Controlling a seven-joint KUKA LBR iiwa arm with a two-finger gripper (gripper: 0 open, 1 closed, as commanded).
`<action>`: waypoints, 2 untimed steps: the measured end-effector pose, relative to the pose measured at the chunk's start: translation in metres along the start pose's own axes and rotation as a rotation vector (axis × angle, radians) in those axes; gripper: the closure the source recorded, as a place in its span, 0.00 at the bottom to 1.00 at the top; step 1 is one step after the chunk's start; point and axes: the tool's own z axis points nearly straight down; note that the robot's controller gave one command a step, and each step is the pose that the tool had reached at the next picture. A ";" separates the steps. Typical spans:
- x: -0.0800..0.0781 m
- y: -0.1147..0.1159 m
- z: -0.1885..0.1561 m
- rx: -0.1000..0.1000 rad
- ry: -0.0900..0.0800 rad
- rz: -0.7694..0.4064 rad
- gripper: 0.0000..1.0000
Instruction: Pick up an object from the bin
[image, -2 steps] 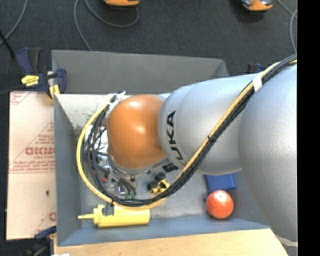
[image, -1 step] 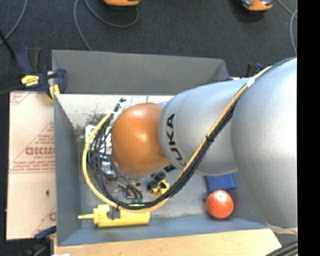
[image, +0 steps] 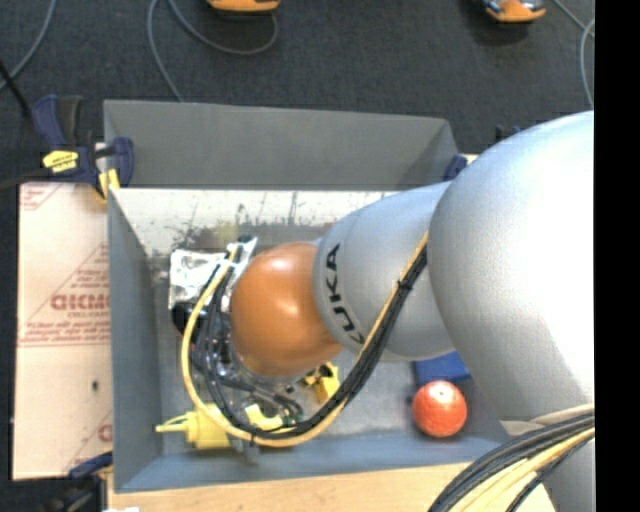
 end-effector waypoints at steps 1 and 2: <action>-0.005 0.000 0.021 0.001 -0.013 -0.011 0.00; -0.044 0.029 0.022 -0.001 -0.001 -0.333 1.00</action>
Offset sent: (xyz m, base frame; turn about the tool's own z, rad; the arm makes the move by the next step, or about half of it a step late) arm 0.0305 0.0425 -0.0224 -0.3372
